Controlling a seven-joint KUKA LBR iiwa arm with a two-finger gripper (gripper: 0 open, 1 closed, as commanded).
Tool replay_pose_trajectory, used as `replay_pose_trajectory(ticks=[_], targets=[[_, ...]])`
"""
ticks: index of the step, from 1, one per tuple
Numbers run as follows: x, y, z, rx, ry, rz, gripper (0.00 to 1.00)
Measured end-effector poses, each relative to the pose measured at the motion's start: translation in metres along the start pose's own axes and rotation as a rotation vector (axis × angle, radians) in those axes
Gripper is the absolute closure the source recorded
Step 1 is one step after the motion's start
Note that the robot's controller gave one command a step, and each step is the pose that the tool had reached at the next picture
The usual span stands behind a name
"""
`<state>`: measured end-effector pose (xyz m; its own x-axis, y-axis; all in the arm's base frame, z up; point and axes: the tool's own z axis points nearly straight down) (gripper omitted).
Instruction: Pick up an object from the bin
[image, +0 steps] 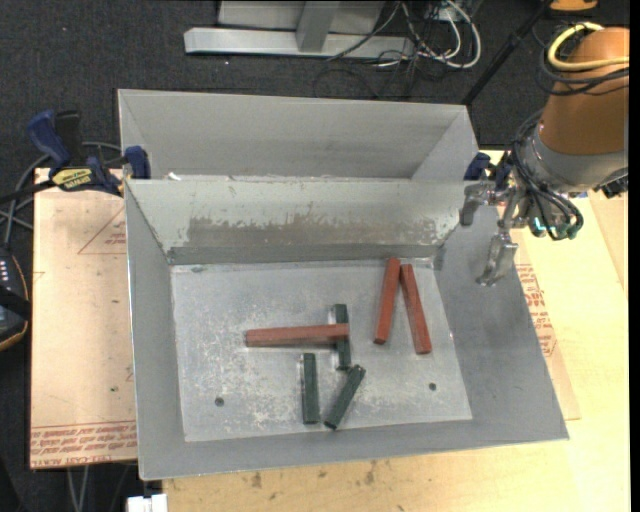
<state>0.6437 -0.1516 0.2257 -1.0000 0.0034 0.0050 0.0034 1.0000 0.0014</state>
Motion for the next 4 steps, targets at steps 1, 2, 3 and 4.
replay_pose_trajectory(ticks=[1, 2, 3, 4], targets=[[0.033, 0.054, 0.109, -0.002, 0.000, -0.210, 0.00], [0.011, 0.065, 0.149, 0.002, -0.008, -0.658, 0.00], [0.009, 0.065, 0.145, 0.005, -0.015, -0.658, 1.00], [0.010, 0.064, 0.148, 0.003, -0.011, -0.657, 0.00]])
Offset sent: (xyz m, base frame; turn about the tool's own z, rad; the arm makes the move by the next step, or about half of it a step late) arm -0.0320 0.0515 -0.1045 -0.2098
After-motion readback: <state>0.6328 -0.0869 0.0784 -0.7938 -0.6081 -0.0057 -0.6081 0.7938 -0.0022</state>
